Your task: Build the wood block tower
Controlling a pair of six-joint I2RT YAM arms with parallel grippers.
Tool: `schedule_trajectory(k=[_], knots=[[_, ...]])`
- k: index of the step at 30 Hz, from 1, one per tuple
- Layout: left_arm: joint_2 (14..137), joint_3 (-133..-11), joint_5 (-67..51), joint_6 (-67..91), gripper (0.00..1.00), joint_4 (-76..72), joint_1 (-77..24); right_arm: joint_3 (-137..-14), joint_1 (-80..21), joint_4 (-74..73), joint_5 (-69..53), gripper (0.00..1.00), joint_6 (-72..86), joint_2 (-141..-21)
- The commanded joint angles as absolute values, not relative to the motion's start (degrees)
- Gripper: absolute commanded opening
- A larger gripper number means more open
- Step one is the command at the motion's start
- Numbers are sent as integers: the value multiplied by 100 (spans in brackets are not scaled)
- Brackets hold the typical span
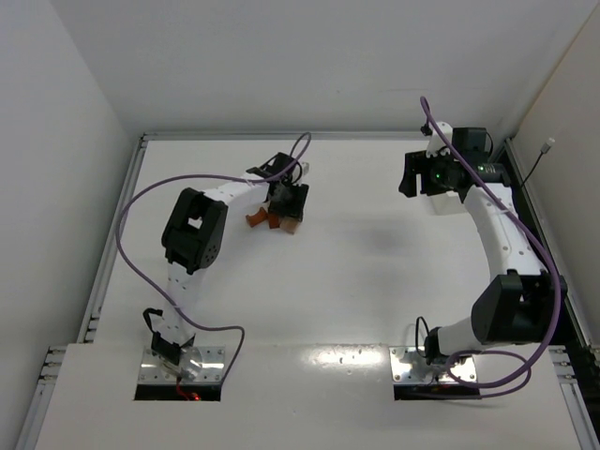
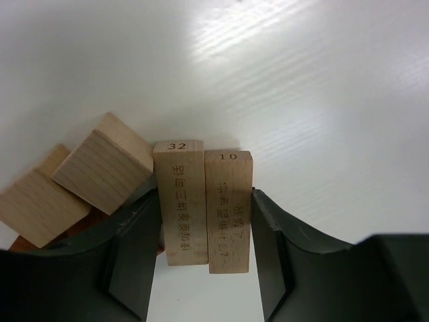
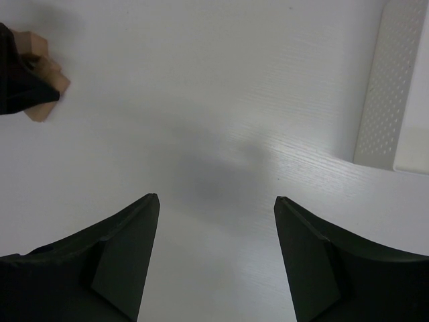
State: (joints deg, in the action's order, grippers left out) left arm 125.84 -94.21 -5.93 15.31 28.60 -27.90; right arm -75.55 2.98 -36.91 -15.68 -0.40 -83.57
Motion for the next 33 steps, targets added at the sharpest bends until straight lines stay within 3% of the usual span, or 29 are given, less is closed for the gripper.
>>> schedule_trajectory(k=[1,17,33], knots=[[13097,-8799,123,1547,0,3349,-2417,-7638,281,-3524,-1705,66,18,-8376],[12305,-8165,96,2926,0,3524,-3287,-7567,281,-3524,-1705,66,123,-8323],[12594,-8393,-123,4262,0,3524,-3683,-7401,281,-3524,-1705,66,176,-8271]])
